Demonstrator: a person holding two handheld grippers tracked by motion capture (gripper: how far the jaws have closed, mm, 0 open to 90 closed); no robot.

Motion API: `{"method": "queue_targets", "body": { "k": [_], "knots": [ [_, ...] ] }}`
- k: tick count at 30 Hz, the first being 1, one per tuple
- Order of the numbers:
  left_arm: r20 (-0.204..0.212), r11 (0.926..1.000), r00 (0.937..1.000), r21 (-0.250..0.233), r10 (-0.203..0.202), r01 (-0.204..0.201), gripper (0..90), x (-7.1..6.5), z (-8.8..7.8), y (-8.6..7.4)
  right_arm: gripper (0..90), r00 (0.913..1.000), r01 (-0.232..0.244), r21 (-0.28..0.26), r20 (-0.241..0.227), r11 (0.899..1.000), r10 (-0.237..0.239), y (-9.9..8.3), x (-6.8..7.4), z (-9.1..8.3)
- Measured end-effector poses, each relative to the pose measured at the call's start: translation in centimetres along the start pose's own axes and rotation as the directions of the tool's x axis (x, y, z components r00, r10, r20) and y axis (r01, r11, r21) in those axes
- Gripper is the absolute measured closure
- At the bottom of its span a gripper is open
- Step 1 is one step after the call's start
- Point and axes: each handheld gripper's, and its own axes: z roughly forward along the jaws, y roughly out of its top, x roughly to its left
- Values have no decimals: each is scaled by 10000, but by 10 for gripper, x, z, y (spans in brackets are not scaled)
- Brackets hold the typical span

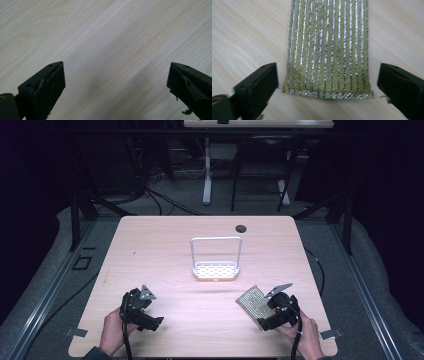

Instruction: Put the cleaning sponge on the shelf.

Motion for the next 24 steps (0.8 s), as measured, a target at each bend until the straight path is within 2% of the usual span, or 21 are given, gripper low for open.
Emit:
{"method": "queue_targets", "body": {
  "k": [3,5,9,15,20,22,23,24],
  "knots": [
    [51,10000,10000,21,58,-58,17,-1,0,1,0,9999,-73,671,-115,9977,81,-1,3,14],
    [44,9999,10000,106,51,-52,17,0,2,0,26,10000,70,709,19,9975,-71,0,3,15],
    [15,10000,10000,39,15,-15,17,-1,1,0,76,9998,74,662,157,9978,-85,1,5,14],
    [38,10000,10000,31,-43,42,17,0,1,0,122,9989,217,863,403,9960,-252,0,9,15],
    [35,10000,10000,76,6,-6,18,0,1,-1,158,9987,386,890,293,9953,-414,0,9,14],
    [61,9999,10000,108,36,-37,18,-1,1,0,222,9986,434,928,246,9947,-459,0,9,13],
    [61,9999,10000,108,36,-37,19,-1,1,0,222,9986,434,928,246,9947,-459,0,9,13],
    [44,9999,10000,133,43,-44,20,-1,1,0,289,9991,354,883,206,9955,-373,-1,8,12]
  ]
}}
